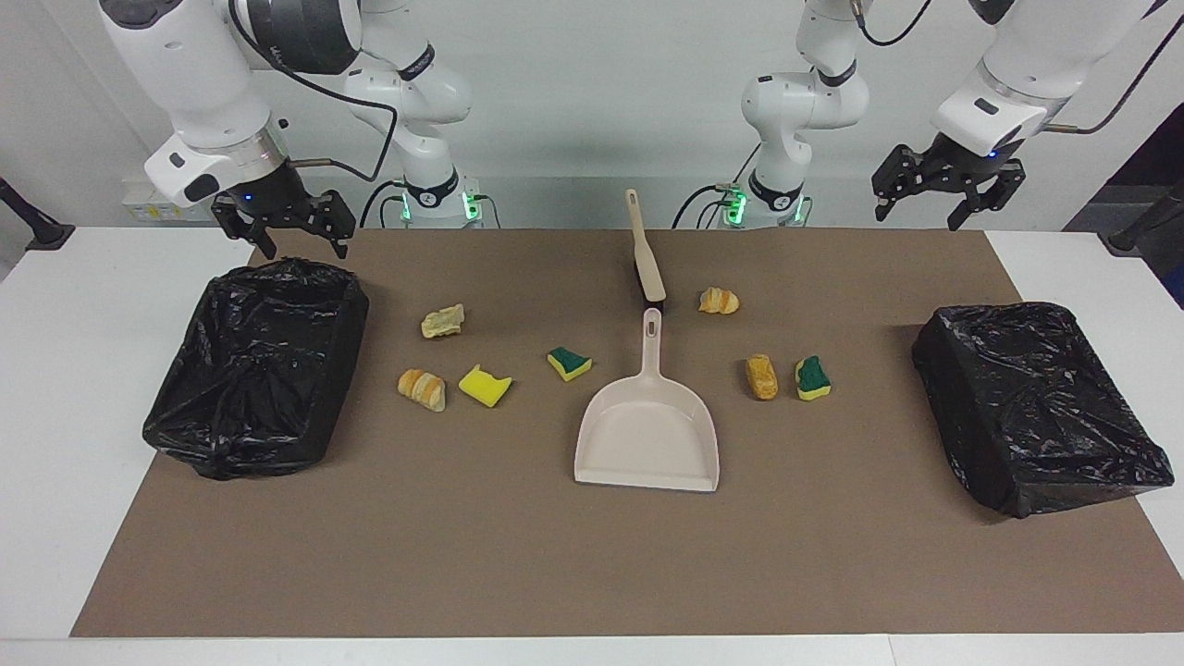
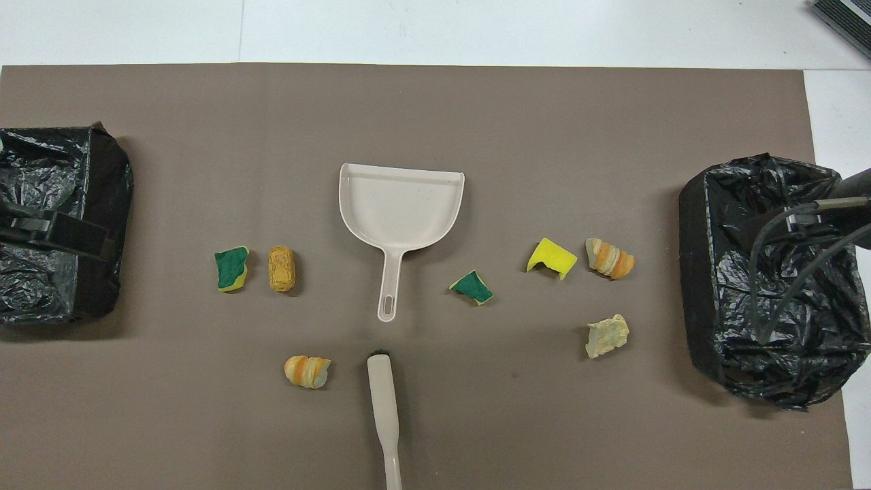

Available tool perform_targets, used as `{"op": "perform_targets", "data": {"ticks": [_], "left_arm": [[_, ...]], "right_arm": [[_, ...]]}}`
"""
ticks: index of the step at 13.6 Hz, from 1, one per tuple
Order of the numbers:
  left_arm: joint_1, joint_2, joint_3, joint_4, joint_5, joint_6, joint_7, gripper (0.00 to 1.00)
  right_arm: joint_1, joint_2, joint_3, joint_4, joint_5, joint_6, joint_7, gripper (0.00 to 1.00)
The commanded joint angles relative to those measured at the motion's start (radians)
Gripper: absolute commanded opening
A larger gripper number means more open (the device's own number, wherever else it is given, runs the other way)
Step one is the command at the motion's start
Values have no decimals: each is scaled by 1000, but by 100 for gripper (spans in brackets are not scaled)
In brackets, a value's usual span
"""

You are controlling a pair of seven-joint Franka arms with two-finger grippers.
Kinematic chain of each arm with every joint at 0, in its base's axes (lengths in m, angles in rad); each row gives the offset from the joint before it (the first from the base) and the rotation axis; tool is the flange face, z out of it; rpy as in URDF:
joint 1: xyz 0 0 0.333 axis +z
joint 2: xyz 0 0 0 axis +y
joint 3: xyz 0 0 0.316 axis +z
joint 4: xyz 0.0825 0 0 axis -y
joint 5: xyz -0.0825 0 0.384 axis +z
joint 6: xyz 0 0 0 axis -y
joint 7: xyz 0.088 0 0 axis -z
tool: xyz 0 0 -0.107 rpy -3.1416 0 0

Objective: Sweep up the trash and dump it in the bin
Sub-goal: 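Reach the right gripper toward the beige dustpan handle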

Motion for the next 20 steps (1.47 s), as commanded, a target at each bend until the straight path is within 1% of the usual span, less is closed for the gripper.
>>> {"op": "perform_targets", "data": {"ticks": [1,3,5,9,10,12,14,16,18,20], "left_arm": [[1,-7,7,2,13,-14,14,100],[1,-7,8,2,13,-6,13,100],[1,-7,8,2,13,-6,14,100],[1,-13,8,1,13,-9,0,100],[1,-19,8,1,13,-9,-1,100],[1,-30,8,2,13,-9,-3,100],[-1,-35,10,2,14,-15,-1,100],[1,-35,8,2,14,-15,0,100],[1,-35,10,2,14,-12,-1,100],[-1,-35,8,2,14,-14,-3,100]], "right_arm": [[-5,-26,4,-26,19,-7,-2,100],[-7,-25,5,-24,21,-12,-2,100],[-7,-28,7,-24,21,-42,-3,100],[-5,-31,14,-19,1,-47,-11,100],[-8,-31,19,-23,16,-38,-13,100],[6,-25,42,-16,16,-39,-1,100],[33,-8,48,-7,22,-48,13,100],[82,43,48,19,34,-64,71,100],[89,101,53,45,106,-68,130,100],[133,176,60,109,114,-68,174,100]]}}
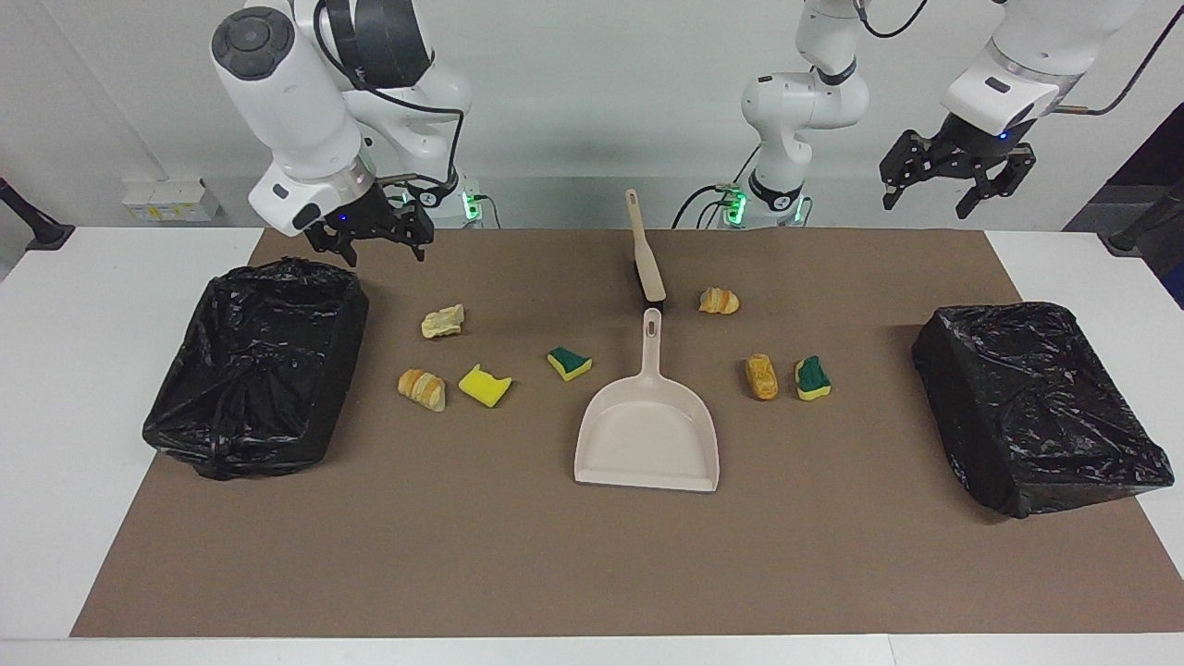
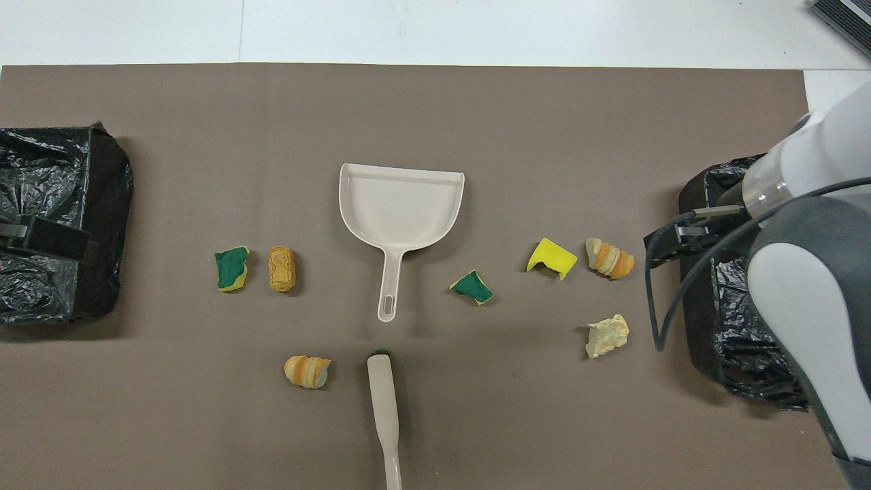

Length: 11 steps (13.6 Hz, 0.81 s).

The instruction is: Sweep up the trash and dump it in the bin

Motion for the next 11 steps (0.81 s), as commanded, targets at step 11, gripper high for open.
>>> {"op": "perform_targets", "data": {"ticks": [11], "left_arm": [[-5,-332,-204,-552,-65,225,-153,100]], "right_arm": [[261,290,28,156,136,215,518,100]]}}
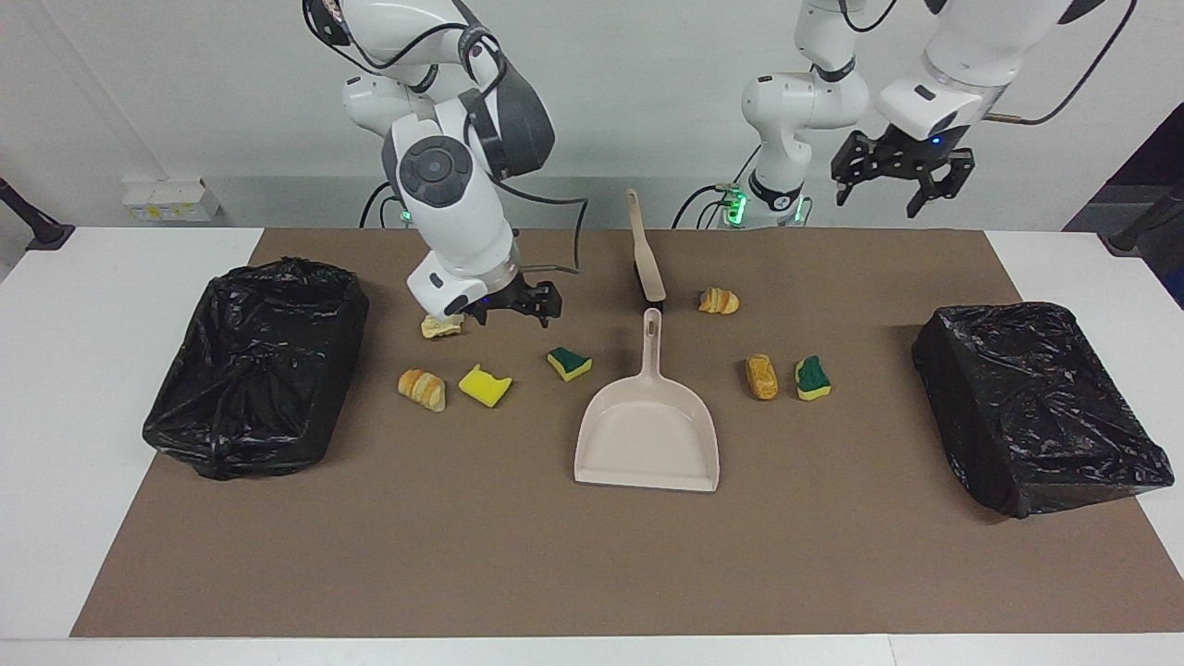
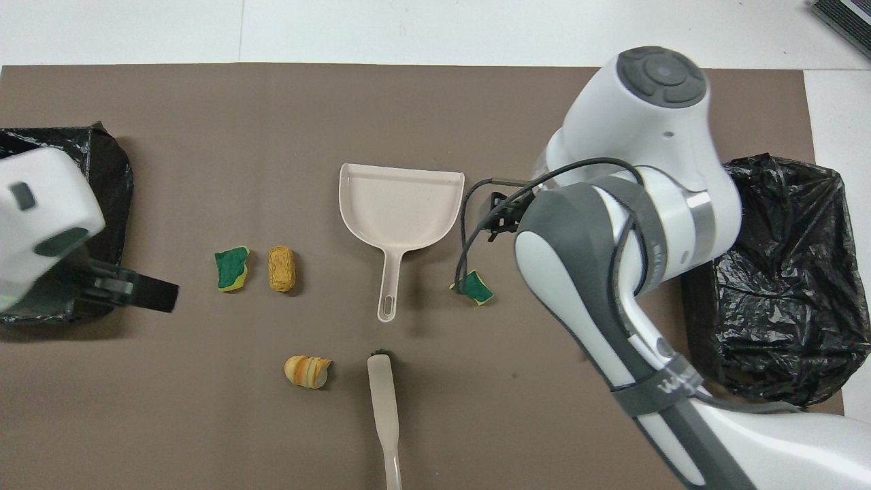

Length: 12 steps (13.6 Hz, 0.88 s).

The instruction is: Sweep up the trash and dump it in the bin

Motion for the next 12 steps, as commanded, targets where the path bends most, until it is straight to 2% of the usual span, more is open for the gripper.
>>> {"op": "perform_targets", "data": {"ticks": [1,2,4,7,11,12], "left_arm": [[2,-233,-107,-342,-56,140,-119,100],[0,-271,-141,-405,-96,155,-133,100],[-6,-299,-239,-499,-170,219,-183,100],[-35,-316,-389,-640,-243,382,-334,100],[-45,-304,-584,-789,-346,578,-392,100],[-44,-293,-606,-798,-401,600,-410,100]], "right_arm": [[43,50,7,34,46,54,123,100],[71,68,5,34,54,97,184,100],[131,123,5,43,54,169,265,100],[223,267,0,161,41,241,374,100],[271,289,5,138,-89,245,381,99],[272,282,5,137,-92,240,381,97]]}}
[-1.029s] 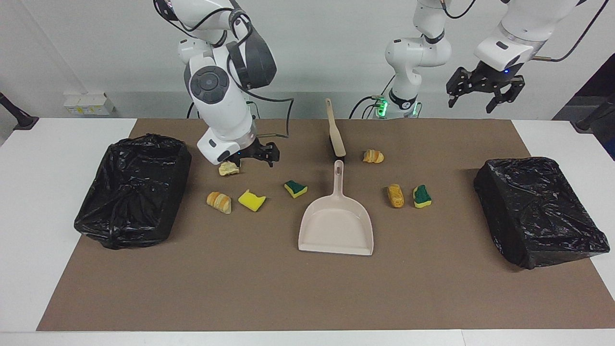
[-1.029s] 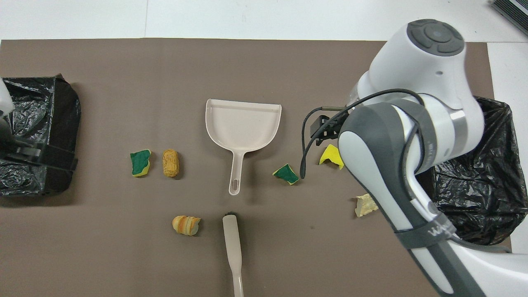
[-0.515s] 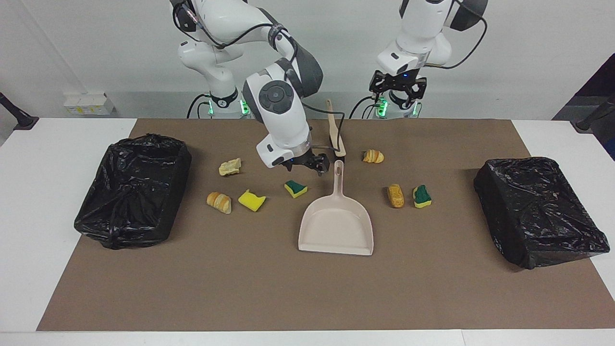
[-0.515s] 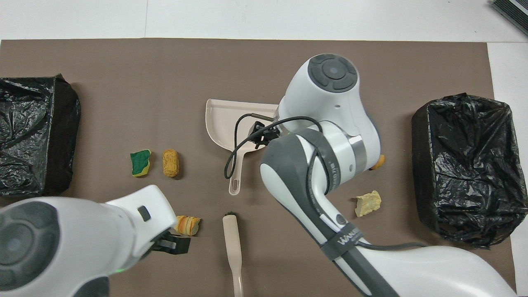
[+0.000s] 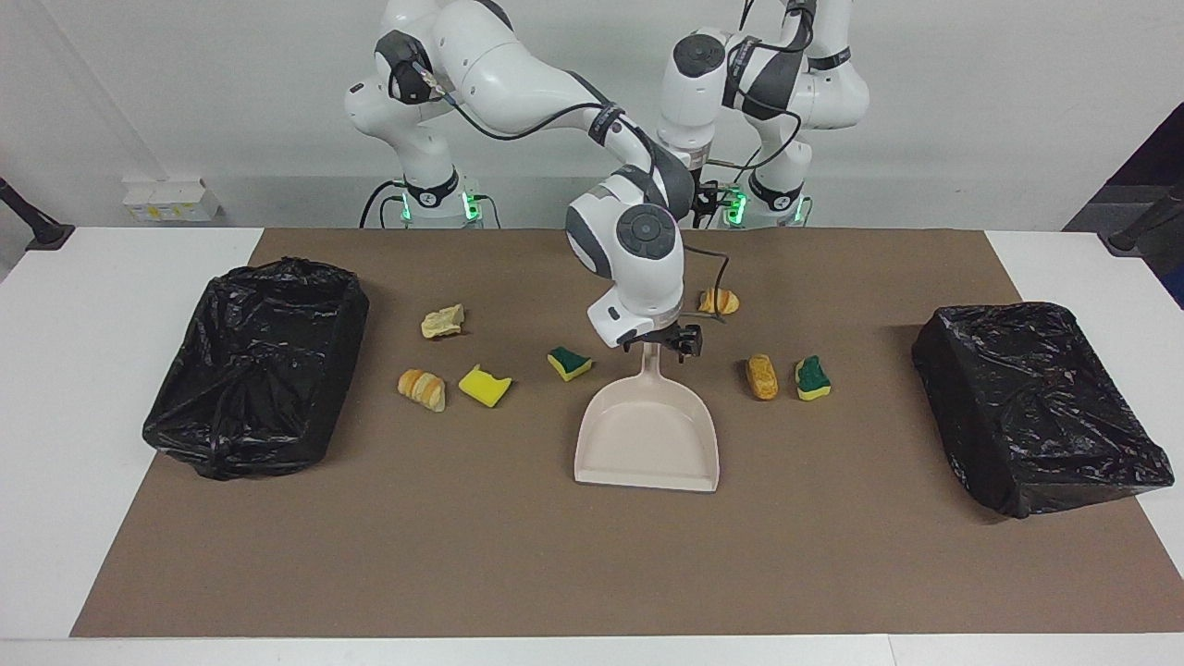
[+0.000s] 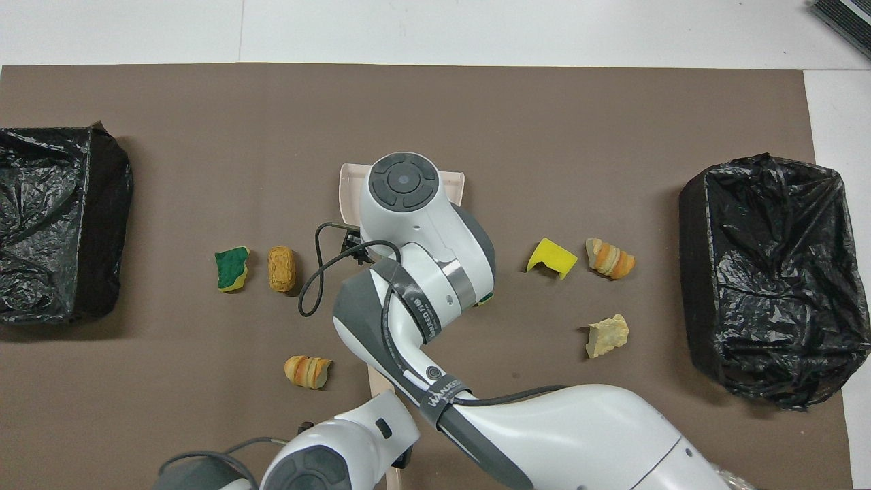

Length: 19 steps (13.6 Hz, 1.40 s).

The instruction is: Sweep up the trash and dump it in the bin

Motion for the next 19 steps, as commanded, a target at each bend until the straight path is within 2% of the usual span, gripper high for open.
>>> {"op": "perform_targets", "data": {"ticks": [1,2,3,6,7,8,9,11,12,13,14,16,17,19], "left_arm": [[-17,-8,-67,-68,-106,82,-45,100],[-17,-6,-96,-73,-119,83,-47,100],[-17,-6,-116,-93,-124,88,-53,100],[-5,-6,-184,-119,-174,140,-115,99],[0,-4,-185,-119,-180,143,-120,91],[-3,-4,-188,-122,-180,134,-123,83],[-5,-6,-213,-126,-180,128,-145,83],[-2,-6,-234,-134,-180,131,-166,81],[-2,-6,-235,-134,-180,131,-172,73],[1,-6,-235,-134,-180,128,-168,52],[17,-4,-238,-133,-179,131,-162,23],[66,-4,-254,-123,-167,138,-142,4],[67,-4,-253,-120,-159,139,-113,0],[102,-9,-245,-94,-141,125,-19,0]], "right_arm": [[2,-2,3,13,-38,-34,20,92],[16,-3,3,2,-39,-43,22,90],[22,-9,1,0,-44,-60,22,81],[25,-17,4,-10,-61,-77,20,49],[27,-29,4,-32,-61,-69,18,39],[27,-37,4,-50,-62,-63,11,21],[28,-37,4,-47,-76,-67,5,0],[24,-42,4,-43,-128,-77,-9,0],[12,-58,4,-43,-130,-78,-53,0],[7,-78,3,-43,-131,-80,-107,0],[-5,-100,3,-44,-124,-81,-157,0],[-45,-129,4,-49,-112,-107,-338,0],[-63,-147,3,-53,-109,-123,-426,0],[-122,-181,4,-60,-108,-155,-550,0]]}}
